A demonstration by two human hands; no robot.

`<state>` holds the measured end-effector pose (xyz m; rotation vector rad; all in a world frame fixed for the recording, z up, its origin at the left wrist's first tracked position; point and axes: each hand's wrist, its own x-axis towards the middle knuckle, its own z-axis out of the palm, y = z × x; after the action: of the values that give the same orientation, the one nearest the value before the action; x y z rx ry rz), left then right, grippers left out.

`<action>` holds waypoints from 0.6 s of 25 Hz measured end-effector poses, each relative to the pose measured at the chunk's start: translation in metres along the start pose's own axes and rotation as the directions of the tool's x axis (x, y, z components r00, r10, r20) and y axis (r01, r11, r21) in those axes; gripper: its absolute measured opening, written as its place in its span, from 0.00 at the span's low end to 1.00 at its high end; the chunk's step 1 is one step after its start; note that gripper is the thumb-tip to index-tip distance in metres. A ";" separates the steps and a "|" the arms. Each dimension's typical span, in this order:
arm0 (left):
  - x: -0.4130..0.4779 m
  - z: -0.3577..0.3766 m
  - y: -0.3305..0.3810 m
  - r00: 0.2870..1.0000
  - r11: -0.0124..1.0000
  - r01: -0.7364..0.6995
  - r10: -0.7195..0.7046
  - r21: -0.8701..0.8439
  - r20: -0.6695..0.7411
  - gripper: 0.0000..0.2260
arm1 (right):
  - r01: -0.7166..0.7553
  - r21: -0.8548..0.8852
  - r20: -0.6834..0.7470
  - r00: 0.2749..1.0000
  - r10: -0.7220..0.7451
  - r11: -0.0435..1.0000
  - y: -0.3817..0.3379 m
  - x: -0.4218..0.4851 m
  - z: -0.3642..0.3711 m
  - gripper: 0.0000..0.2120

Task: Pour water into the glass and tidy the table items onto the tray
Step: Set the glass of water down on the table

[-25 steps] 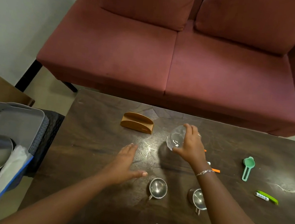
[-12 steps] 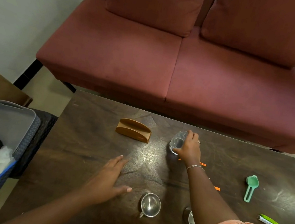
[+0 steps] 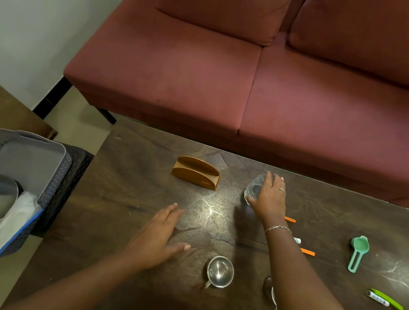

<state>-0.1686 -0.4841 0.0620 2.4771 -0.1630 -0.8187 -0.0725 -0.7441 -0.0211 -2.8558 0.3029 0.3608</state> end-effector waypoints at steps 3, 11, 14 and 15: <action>-0.009 -0.001 -0.008 1.000 0.998 0.020 -0.021 -0.052 -0.021 0.35 | 0.098 -0.081 -0.029 0.995 -0.100 0.992 -0.016 -0.028 -0.003 0.39; -0.042 -0.017 -0.058 0.992 0.987 0.071 -0.085 -0.147 -0.092 0.34 | 0.188 -0.116 0.060 0.982 -0.182 0.975 -0.089 -0.105 0.010 0.38; -0.056 -0.030 -0.090 0.985 0.982 0.093 -0.115 -0.164 -0.126 0.33 | 0.248 -0.093 0.080 0.967 -0.241 0.964 -0.136 -0.128 0.018 0.37; -0.060 -0.035 -0.102 0.983 0.981 0.100 -0.123 -0.165 -0.136 0.33 | 0.268 -0.091 0.079 0.962 -0.262 0.959 -0.153 -0.134 0.022 0.37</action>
<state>-0.2020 -0.3652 0.0646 2.4011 0.0914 -0.6648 -0.1680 -0.5703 0.0274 -2.9230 -0.1153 0.4266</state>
